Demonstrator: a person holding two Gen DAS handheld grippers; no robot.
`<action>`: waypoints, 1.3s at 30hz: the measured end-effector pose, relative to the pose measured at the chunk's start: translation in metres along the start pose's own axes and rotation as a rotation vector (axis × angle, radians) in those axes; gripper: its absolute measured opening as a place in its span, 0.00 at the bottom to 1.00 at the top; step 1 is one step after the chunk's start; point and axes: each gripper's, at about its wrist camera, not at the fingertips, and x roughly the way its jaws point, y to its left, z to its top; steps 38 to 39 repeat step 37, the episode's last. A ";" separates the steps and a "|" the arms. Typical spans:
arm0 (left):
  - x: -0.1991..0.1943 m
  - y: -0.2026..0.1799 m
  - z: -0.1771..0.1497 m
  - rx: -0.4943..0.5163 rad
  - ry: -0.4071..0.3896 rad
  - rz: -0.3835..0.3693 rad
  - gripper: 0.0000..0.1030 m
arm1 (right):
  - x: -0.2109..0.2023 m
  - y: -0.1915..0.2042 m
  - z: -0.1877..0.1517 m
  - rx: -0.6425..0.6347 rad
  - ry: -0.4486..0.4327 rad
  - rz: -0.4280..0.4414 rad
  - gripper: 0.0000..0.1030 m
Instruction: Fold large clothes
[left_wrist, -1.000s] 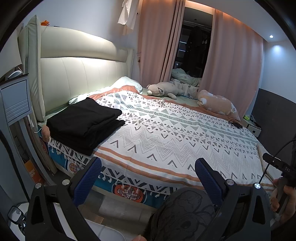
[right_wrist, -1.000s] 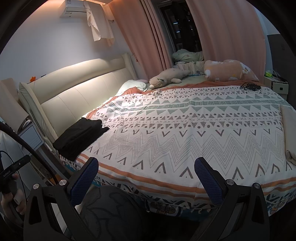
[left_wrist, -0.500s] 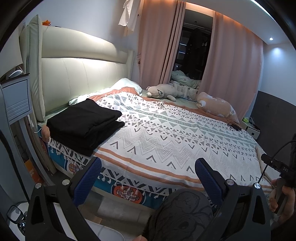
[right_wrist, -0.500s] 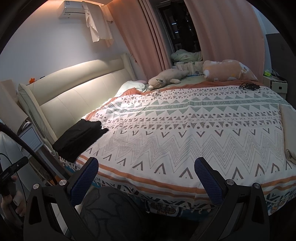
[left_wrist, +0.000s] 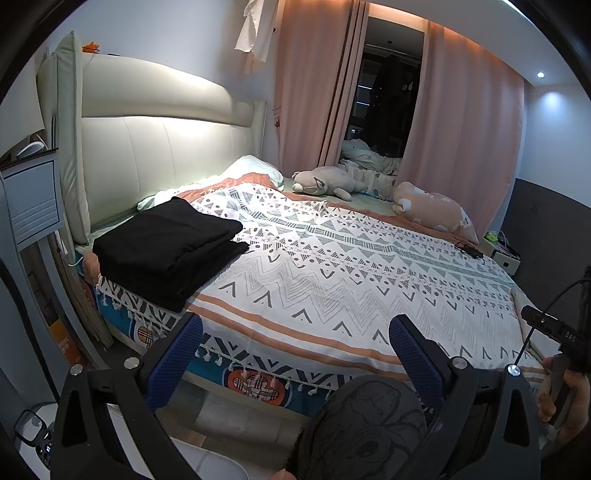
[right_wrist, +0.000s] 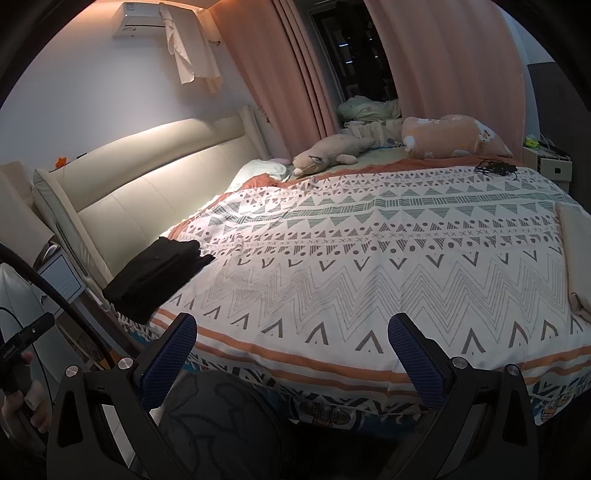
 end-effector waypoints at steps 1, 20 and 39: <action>0.000 0.000 0.000 0.003 0.000 0.006 1.00 | 0.000 0.001 0.000 -0.001 0.000 -0.001 1.00; -0.004 -0.003 0.000 0.009 -0.006 0.005 1.00 | -0.002 0.000 -0.001 -0.001 -0.008 0.000 1.00; -0.007 -0.002 0.006 0.014 -0.021 0.001 1.00 | -0.004 -0.003 -0.001 -0.003 -0.005 -0.015 1.00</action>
